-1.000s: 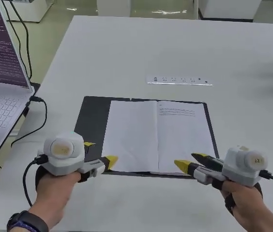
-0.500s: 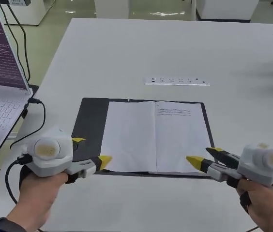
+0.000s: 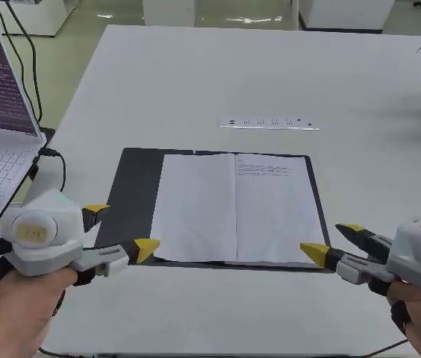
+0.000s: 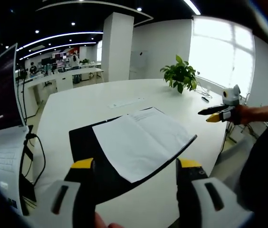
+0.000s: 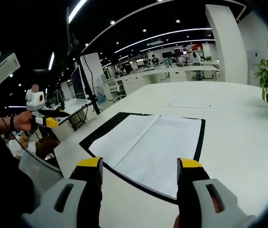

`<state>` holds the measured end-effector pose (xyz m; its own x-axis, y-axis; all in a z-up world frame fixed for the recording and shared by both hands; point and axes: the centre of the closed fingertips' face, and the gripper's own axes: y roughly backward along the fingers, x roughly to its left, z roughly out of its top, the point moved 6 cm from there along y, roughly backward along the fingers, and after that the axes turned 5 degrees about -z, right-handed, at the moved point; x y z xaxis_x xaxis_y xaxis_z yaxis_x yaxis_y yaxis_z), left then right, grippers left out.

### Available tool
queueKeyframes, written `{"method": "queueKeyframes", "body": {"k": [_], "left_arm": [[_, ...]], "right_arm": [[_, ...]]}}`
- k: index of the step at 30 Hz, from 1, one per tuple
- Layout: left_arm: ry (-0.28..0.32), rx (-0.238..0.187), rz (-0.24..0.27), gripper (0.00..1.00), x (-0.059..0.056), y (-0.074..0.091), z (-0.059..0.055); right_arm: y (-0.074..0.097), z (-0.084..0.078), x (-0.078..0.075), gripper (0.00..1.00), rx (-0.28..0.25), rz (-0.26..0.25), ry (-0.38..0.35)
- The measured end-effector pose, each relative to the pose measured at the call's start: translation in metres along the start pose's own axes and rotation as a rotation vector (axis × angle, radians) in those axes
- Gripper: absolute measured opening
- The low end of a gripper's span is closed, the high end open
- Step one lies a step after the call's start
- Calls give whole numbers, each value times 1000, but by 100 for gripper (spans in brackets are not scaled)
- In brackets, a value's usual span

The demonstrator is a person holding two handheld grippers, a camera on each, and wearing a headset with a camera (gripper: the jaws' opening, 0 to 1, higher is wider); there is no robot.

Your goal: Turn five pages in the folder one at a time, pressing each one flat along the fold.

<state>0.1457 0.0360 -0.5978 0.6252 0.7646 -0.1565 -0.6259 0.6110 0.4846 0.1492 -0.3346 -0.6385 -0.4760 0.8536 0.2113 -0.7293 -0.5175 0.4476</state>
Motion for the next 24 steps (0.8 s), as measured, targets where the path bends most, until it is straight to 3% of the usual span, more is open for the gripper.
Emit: {"method": "queueKeyframes", "body": {"k": [4,13,24], "left_arm": [[8,-6,11,71,-5,5,-2],[28,-11,39,75,-6,12,-5],[32,-7,33,75,-12,4,-3]], "right_arm": [[7,0,4,64,-22,-5,-23],[14,-9,9,67,-9,-7,-31],[21,-11,5,67,-18,-23,-51]]}}
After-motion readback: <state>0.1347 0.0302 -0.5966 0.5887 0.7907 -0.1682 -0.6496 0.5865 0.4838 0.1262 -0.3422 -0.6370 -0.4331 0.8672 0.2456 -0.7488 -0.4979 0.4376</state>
